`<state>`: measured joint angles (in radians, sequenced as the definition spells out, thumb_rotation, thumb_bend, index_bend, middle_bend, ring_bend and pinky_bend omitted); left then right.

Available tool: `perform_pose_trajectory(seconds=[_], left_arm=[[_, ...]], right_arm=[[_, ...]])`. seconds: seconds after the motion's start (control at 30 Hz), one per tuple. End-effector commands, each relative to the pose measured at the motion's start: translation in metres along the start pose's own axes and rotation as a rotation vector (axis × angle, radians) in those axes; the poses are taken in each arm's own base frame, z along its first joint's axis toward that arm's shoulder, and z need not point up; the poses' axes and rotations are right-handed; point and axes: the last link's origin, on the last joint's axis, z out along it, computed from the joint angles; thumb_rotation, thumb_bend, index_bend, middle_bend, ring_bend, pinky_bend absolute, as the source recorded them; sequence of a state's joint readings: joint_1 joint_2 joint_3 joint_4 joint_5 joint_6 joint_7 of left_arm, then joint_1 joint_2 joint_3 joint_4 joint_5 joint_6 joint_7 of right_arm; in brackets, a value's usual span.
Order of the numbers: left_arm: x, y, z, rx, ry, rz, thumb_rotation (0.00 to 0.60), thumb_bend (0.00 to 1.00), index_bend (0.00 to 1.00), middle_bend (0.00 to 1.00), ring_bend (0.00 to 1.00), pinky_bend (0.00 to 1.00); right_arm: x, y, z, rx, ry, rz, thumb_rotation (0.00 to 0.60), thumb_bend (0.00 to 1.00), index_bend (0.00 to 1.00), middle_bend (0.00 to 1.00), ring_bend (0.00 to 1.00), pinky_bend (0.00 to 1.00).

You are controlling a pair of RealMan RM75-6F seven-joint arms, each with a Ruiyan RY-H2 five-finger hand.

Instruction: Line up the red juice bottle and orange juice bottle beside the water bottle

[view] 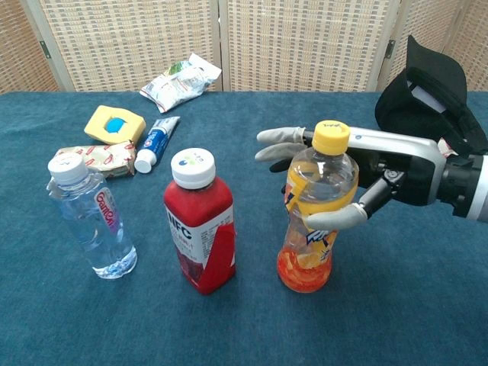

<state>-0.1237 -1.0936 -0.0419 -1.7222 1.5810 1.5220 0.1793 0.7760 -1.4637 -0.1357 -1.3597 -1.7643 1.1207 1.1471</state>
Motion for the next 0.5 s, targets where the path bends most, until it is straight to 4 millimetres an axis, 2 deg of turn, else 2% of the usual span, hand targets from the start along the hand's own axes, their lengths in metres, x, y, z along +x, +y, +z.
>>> perform_pose_trajectory(seconds=[0.03,0.23,0.5], left_arm=[[0.0,0.0,0.0,-0.001,0.001,0.001,0.6,0.22,0.0,0.0,0.0,0.0],[0.0,0.001,0.001,-0.001,0.0,0.003,0.6,0.22,0.0,0.0,0.0,0.0],[-0.003,-0.002,0.004,0.007,-0.009,0.002,0.6,0.22,0.0,0.0,0.0,0.0]], right_arm=[[0.004,-0.002,-0.003,0.006,0.016,-0.023,0.6,0.19,0.0,0.01,0.01,0.11],[0.016,-0.01,-0.016,0.018,0.074,-0.067,0.6,0.19,0.0,0.0,0.0,0.08],[0.048,-0.024,-0.059,-0.031,0.24,-0.241,0.6,0.22,0.0,0.0,0.0,0.08]])
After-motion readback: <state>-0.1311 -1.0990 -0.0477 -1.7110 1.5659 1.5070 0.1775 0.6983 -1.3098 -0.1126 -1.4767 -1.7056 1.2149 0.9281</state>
